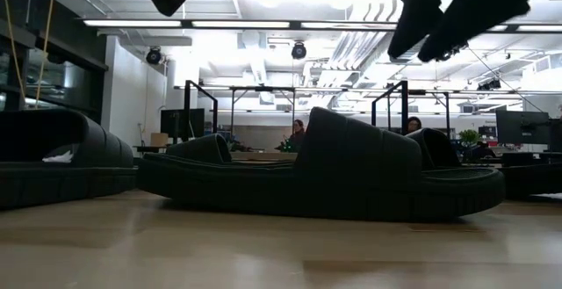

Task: Pick and place slides into the shelf
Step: Put the black slipper on the shelf

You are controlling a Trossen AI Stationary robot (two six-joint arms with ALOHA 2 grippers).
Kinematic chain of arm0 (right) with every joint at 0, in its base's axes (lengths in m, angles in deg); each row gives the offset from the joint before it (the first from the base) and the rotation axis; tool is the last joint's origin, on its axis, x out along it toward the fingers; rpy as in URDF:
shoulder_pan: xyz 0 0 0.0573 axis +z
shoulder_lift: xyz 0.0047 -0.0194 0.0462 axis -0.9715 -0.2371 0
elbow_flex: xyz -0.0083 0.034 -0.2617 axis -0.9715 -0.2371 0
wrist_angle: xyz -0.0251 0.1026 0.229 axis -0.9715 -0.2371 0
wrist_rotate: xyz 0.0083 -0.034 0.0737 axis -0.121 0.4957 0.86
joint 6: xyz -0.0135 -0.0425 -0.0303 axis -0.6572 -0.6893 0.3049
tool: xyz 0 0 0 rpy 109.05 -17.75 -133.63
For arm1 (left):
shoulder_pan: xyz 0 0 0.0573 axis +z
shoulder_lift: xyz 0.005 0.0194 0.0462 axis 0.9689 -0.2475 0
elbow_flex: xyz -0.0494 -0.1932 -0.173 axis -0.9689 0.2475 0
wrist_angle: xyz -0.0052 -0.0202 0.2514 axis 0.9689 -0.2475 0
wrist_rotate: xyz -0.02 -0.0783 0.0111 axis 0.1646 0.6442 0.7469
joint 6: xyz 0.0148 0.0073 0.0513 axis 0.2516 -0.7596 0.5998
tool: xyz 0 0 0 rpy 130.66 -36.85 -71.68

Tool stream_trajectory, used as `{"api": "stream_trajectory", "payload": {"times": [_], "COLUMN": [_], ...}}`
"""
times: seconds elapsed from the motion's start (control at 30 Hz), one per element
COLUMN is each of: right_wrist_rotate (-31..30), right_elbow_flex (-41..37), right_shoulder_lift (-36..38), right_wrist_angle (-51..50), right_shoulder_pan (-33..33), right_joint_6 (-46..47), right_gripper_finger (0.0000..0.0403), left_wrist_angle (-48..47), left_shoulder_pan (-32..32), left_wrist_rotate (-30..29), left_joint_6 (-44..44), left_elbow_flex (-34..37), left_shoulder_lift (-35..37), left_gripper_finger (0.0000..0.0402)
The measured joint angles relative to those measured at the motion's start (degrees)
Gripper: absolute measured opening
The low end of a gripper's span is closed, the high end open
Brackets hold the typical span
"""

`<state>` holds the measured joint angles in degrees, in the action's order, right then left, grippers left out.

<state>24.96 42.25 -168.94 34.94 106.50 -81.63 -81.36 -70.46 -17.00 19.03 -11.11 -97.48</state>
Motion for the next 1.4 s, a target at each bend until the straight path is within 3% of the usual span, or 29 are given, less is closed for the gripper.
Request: {"api": "stream_trajectory", "payload": {"times": [0.17,0.33,0.63,1.4], "right_wrist_rotate": [-4.42,-5.04,-10.09,-11.17], "right_elbow_flex": [0.0,0.0,0.0,0.02], "right_shoulder_lift": [-3.58,-8.2,-13.26,-22.59], "right_wrist_angle": [0.07,0.58,6.87,20.24], "right_shoulder_pan": [2.33,4.07,5.93,6.2], "right_joint_6": [1.98,2.13,1.18,-2.0], "right_gripper_finger": [0.0213,0.0213,0.0213,0.0213], "left_wrist_angle": [-0.04,-0.07,-0.04,-0.05], "left_shoulder_pan": [0.0,0.0,0.0,0.0], "left_wrist_rotate": [-0.01,-0.02,-0.22,-0.66], "left_joint_6": [0.0,0.0,0.02,0.02], "left_elbow_flex": [0.0,0.0,0.0,-0.04], "left_shoulder_lift": [0.0,0.0,0.0,0.0], "left_gripper_finger": [0.0111,0.0111,0.0111,0.0111]}}
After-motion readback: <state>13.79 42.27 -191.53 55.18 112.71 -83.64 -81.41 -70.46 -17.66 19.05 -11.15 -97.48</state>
